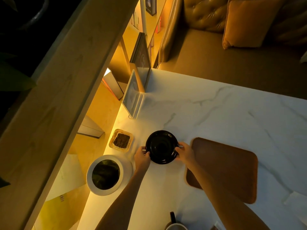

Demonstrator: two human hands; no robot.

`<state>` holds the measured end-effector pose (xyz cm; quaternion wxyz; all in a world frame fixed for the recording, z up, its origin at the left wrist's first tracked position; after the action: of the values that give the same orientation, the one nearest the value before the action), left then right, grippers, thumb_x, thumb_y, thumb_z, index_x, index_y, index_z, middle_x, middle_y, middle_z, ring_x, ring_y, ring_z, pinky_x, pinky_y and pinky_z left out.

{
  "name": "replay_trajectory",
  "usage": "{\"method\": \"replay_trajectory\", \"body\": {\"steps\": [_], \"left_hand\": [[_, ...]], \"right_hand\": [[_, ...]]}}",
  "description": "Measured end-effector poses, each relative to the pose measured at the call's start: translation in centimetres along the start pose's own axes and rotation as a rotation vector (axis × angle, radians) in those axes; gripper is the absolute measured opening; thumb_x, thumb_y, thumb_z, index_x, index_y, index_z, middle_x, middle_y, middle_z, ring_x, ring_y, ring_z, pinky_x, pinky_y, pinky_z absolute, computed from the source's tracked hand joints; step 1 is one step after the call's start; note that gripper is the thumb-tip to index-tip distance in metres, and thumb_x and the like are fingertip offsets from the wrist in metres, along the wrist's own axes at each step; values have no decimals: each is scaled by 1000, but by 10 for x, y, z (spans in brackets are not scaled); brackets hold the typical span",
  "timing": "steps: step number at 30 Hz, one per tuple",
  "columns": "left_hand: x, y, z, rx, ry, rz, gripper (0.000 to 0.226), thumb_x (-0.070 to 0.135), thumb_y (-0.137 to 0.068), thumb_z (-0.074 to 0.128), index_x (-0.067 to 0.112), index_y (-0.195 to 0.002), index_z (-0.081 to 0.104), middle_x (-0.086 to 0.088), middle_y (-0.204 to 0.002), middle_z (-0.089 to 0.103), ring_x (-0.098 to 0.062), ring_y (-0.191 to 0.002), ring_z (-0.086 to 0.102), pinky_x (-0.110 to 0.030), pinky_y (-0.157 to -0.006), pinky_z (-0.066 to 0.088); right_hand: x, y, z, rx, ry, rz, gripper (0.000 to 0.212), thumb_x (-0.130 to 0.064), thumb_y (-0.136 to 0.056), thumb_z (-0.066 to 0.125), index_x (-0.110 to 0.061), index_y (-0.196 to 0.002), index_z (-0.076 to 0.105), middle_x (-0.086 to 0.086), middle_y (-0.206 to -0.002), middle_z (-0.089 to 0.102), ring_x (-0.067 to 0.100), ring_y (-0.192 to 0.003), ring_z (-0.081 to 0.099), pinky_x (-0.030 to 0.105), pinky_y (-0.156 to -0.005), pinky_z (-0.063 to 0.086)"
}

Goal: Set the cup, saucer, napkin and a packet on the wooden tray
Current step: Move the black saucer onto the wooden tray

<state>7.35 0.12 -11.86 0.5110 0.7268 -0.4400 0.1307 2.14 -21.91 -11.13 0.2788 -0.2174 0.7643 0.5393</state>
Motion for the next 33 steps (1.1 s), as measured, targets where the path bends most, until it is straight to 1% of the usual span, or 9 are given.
{"method": "replay_trajectory", "body": {"steps": [3,6,10,12,16,21,24,29,33], "left_hand": [[2,1,-1,-16,-39,19,21,3,-92,54,3,-113,58,-14,-101,65,-25,-91,65,-33,-76,59],[3,9,-2,-32,-99,44,19,4,-90,57,4,-110,59,-12,-97,66,-22,-84,66,-22,-61,52],[6,25,6,-79,-121,69,18,4,-90,59,8,-107,58,-12,-93,66,-24,-83,69,-38,-71,62],[14,33,18,-112,-133,100,20,4,-89,59,7,-108,57,-11,-92,67,-23,-80,70,-40,-71,62],[37,54,58,-171,-179,141,17,1,-88,60,9,-103,57,-11,-90,68,-25,-79,71,-34,-69,61],[45,69,119,-246,-279,158,15,4,-85,60,19,-87,56,-8,-85,68,-23,-78,69,-46,-72,61],[48,79,144,-247,-310,150,17,5,-86,59,21,-83,53,-8,-86,66,-23,-79,68,-39,-71,60],[38,79,164,-221,-345,74,15,6,-85,60,18,-87,52,-5,-92,61,-21,-84,63,-36,-73,59],[33,75,165,-190,-376,51,18,4,-84,61,18,-86,50,-4,-90,59,-22,-83,63,-35,-71,58]], "right_hand": [[-1,1,-2,12,41,-11,17,-6,-90,58,-8,-107,61,20,-106,66,36,-97,65,55,-82,56],[-2,12,-6,13,72,-19,16,-3,-89,56,-4,-103,63,13,-91,67,34,-91,66,54,-80,57],[9,29,-23,5,62,-55,10,-6,-86,60,-15,-89,64,5,-82,68,31,-86,68,53,-78,57],[13,41,-40,19,28,-58,11,-6,-86,63,-8,-96,65,9,-87,68,31,-89,68,50,-80,58],[34,60,-87,93,-50,-2,26,-4,-86,63,1,-112,60,19,-101,67,35,-95,66,52,-85,56],[74,69,-144,197,-70,71,29,-3,-87,60,1,-116,58,19,-103,66,34,-95,66,52,-85,55],[92,69,-164,220,-102,103,29,-3,-88,59,0,-116,58,10,-92,64,33,-96,65,52,-85,56],[112,61,-172,200,-172,149,28,2,-89,55,2,-117,56,13,-99,60,28,-93,60,45,-80,57],[122,52,-169,200,-164,123,26,1,-89,56,1,-116,57,10,-93,62,29,-93,63,47,-78,59]]}}
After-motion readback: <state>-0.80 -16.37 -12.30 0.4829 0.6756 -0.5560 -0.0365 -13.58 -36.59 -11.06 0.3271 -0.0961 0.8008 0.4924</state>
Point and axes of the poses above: each hand's wrist, its own y-axis away from the middle knuckle, its own z-axis out of the palm, x = y × z, the point moved 8 cm from there along -y, towards the middle knuckle
